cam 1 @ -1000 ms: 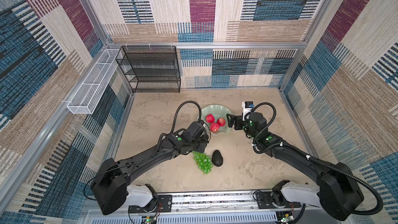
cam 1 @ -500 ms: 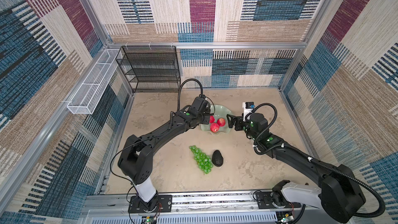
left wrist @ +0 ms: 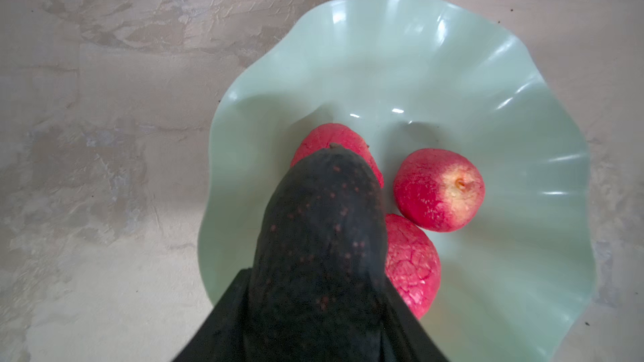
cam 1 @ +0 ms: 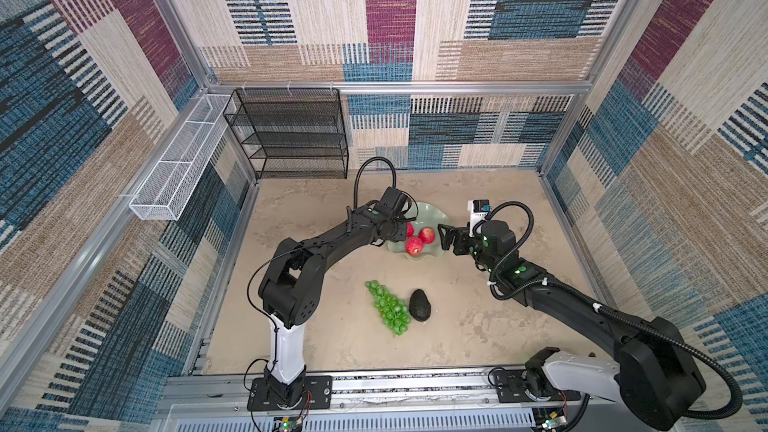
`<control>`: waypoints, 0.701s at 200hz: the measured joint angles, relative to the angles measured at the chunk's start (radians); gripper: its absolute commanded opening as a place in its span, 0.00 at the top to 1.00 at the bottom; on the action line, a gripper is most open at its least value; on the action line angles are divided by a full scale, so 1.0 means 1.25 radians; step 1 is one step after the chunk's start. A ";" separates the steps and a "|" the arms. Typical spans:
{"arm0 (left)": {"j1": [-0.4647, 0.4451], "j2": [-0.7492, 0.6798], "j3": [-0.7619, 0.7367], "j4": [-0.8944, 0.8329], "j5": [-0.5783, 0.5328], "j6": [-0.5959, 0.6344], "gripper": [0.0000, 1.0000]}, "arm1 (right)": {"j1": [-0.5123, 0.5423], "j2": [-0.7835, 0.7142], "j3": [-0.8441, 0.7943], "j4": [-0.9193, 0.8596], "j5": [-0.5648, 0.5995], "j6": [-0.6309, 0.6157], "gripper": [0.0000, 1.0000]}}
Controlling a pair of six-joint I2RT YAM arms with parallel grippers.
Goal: Place and organize the fake fruits in the fruit bowl
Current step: 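Lower the avocado into the bowl beside the apples and open the left gripper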
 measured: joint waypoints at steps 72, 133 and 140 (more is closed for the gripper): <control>0.000 0.027 0.019 -0.013 0.045 -0.036 0.35 | 0.000 -0.014 -0.013 -0.009 -0.005 0.007 0.00; 0.000 0.015 0.054 -0.027 0.078 -0.045 0.34 | 0.005 -0.040 -0.028 -0.072 -0.057 0.009 0.03; 0.000 0.005 0.053 -0.027 0.078 -0.045 0.34 | 0.015 -0.040 -0.033 -0.084 -0.068 0.010 0.04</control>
